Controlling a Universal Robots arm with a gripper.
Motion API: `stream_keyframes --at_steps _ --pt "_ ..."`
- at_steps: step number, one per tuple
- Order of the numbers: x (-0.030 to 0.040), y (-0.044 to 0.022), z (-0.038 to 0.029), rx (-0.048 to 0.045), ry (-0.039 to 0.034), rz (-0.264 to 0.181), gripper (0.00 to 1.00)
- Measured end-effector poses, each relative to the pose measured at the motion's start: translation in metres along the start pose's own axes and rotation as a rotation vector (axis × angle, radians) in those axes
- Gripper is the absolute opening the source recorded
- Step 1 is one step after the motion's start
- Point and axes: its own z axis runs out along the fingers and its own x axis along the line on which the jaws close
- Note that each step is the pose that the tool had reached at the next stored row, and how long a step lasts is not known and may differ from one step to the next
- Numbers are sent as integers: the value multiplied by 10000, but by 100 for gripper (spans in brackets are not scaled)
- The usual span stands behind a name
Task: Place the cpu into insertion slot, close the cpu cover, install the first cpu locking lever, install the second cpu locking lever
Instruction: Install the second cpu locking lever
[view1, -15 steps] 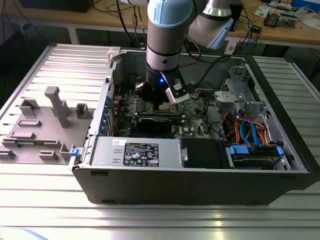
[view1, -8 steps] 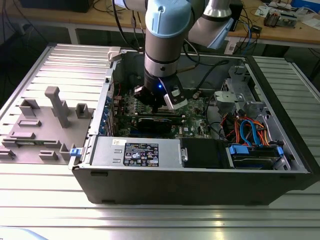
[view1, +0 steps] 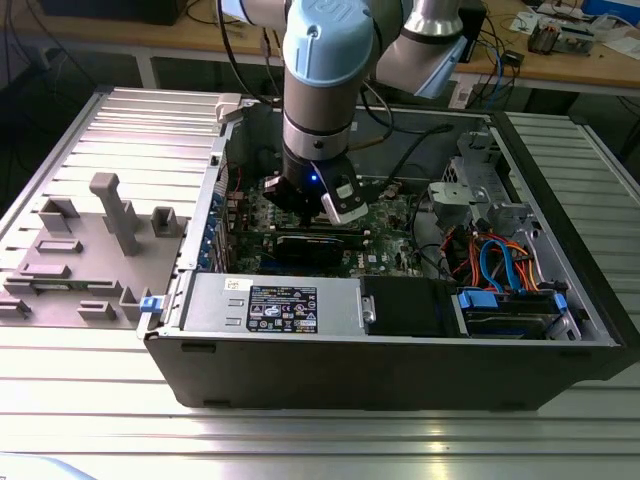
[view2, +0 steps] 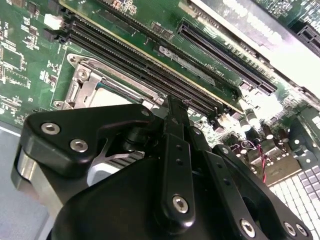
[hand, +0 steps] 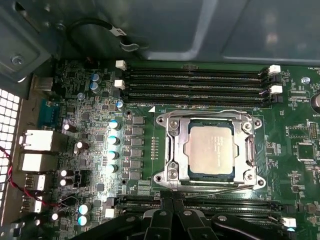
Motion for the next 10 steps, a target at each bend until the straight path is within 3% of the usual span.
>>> stream_keyframes --at_steps 3,4,5,6,10 --pt "3 -9 47 -35 -2 3 11" --pt "19 -12 59 -93 -5 11 11" --pt "39 -14 62 -217 -11 15 11" --pt "46 -22 65 -265 -13 15 11" --pt "49 -43 84 -276 -14 19 11"
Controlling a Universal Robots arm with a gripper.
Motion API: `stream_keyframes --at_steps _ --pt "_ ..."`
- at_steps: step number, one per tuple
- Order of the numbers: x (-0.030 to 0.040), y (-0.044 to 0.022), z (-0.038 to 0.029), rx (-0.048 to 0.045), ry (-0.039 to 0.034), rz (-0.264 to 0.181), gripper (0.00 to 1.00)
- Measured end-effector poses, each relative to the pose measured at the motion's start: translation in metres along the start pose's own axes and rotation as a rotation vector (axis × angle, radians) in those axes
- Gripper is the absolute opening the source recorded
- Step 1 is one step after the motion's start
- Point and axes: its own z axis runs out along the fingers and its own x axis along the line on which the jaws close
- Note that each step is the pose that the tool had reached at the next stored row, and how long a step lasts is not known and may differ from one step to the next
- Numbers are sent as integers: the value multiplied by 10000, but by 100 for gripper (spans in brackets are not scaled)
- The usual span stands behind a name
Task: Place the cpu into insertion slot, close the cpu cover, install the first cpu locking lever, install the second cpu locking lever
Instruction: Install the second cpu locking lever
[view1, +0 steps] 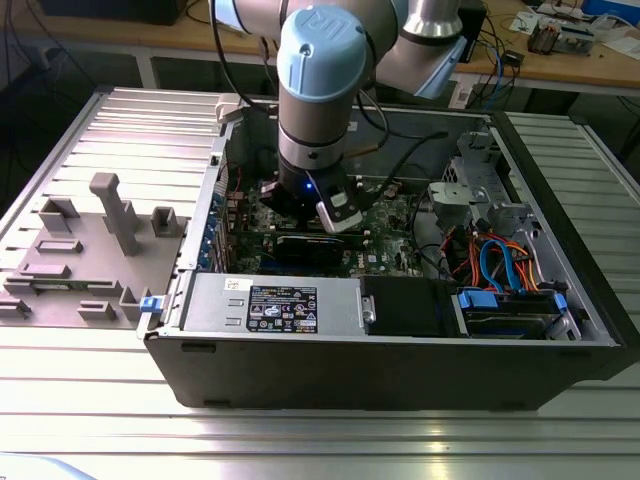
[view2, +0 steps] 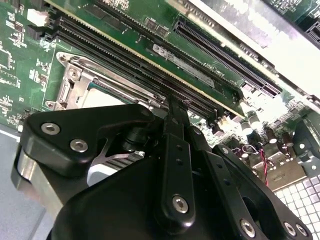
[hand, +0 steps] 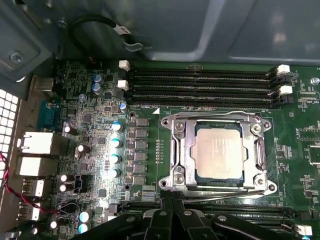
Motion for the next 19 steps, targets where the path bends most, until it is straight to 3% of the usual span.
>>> stream_keyframes --at_steps 7,14,19 --pt "12 -4 19 -44 -2 -3 11" --pt "14 -4 19 -153 -2 -4 11" --pt "17 -5 24 -318 -8 -8 11"
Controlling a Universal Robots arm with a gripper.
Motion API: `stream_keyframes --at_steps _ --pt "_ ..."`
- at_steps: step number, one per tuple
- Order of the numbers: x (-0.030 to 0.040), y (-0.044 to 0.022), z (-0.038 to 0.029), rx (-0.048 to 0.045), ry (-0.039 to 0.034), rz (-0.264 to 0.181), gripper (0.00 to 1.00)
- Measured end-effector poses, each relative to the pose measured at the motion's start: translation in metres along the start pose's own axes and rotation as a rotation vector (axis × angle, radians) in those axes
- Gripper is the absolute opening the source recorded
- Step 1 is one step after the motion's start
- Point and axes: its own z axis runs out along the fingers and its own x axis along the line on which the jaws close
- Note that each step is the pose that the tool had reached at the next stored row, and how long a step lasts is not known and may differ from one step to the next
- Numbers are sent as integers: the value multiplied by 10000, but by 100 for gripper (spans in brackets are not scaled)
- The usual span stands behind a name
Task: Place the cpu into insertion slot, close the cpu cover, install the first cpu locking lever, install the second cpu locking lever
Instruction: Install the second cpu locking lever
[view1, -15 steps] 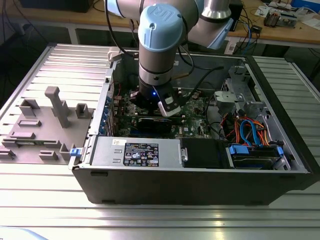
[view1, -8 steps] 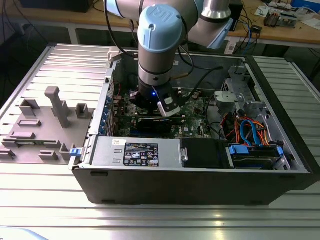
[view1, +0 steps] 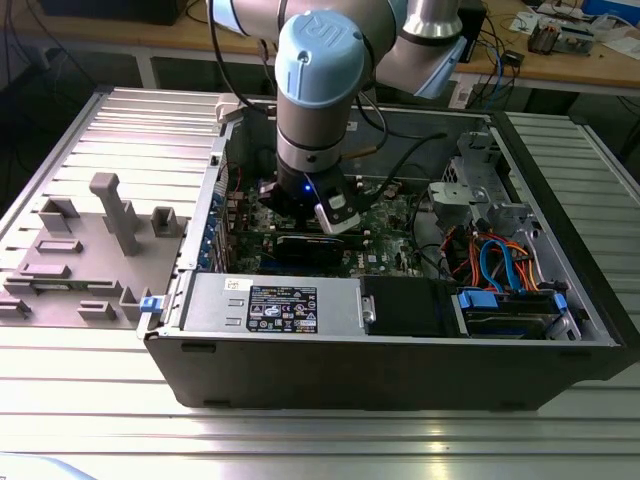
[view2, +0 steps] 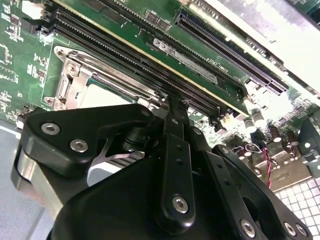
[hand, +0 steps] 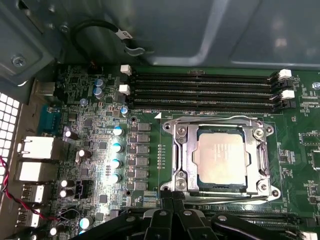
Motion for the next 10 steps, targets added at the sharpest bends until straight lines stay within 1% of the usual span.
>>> stream_keyframes --at_steps 3,8,10 --pt "2 0 7 -69 -2 -1 11" --pt "6 -2 26 -148 0 -3 11" --pt "12 4 42 -208 -5 -5 11"
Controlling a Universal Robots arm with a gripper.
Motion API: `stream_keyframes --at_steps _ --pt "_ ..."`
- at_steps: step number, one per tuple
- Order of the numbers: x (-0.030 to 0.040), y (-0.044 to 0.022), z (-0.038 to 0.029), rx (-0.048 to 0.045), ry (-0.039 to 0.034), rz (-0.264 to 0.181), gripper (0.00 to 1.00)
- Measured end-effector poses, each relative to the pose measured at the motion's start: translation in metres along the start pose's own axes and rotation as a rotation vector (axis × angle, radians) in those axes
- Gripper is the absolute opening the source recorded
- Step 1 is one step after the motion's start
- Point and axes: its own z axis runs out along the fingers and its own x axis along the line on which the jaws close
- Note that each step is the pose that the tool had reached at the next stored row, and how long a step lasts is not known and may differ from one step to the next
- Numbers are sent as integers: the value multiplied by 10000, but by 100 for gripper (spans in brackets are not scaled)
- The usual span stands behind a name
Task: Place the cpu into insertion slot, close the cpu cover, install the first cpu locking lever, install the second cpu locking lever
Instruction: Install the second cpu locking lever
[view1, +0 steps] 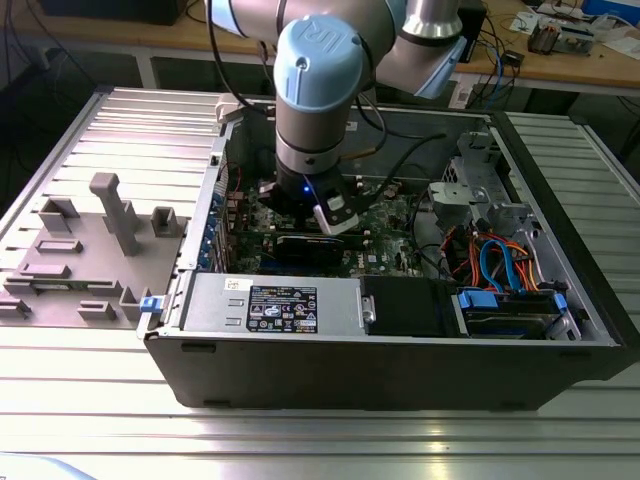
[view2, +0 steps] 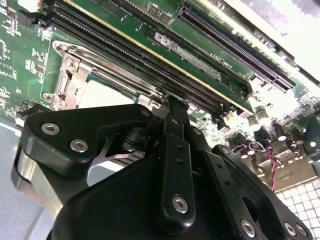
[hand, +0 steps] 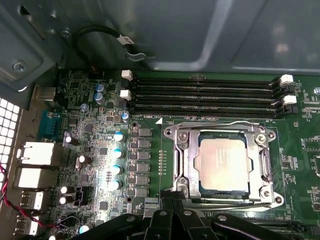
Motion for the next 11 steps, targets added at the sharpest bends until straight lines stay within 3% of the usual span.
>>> stream_keyframes --at_steps 8,11 --pt "53 14 18 -138 -4 -2 11" --pt "73 22 25 -255 -10 -6 11"
